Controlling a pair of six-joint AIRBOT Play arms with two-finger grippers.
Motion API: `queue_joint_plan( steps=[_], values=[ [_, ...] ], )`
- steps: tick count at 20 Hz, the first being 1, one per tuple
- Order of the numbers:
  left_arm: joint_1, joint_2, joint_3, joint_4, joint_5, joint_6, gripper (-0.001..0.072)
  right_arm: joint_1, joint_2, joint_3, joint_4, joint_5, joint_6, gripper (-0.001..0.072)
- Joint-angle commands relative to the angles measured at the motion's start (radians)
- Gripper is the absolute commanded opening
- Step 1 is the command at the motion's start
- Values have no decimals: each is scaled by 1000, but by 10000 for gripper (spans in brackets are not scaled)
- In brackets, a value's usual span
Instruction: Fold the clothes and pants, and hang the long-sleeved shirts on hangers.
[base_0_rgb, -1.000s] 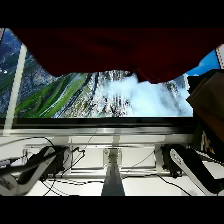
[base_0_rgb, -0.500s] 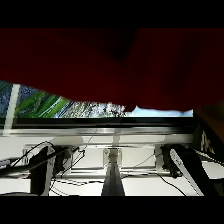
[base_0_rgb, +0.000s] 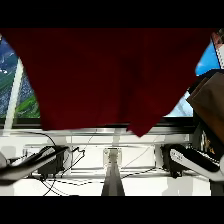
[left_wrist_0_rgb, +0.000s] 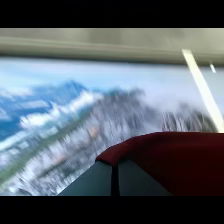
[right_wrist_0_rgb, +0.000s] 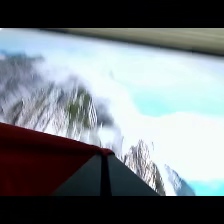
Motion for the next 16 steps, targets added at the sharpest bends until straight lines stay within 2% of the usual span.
queue_joint_plan(
  steps=[1, 6, 8, 12, 14, 16],
  values=[
    [-150, -253, 1, 97, 103, 35, 14, 0, -233, -46, 19, 3, 1, 10],
    [-256, -503, 1, 137, 406, 34, 14, 0, -535, -61, 19, -184, 1, 10],
    [-283, -550, 1, 135, 464, 35, 15, -1, -601, -61, 11, -275, 1, 10],
    [-288, -565, 1, 139, 369, 35, 14, -12, -624, -58, -117, -355, 1, 10],
    [-271, -566, 1, 138, 310, 34, 14, -38, -623, -51, -127, -340, 6, 10],
    [-264, -573, 1, 137, 221, -2, 14, -60, -629, -53, -127, -296, 59, 10]
  ],
)
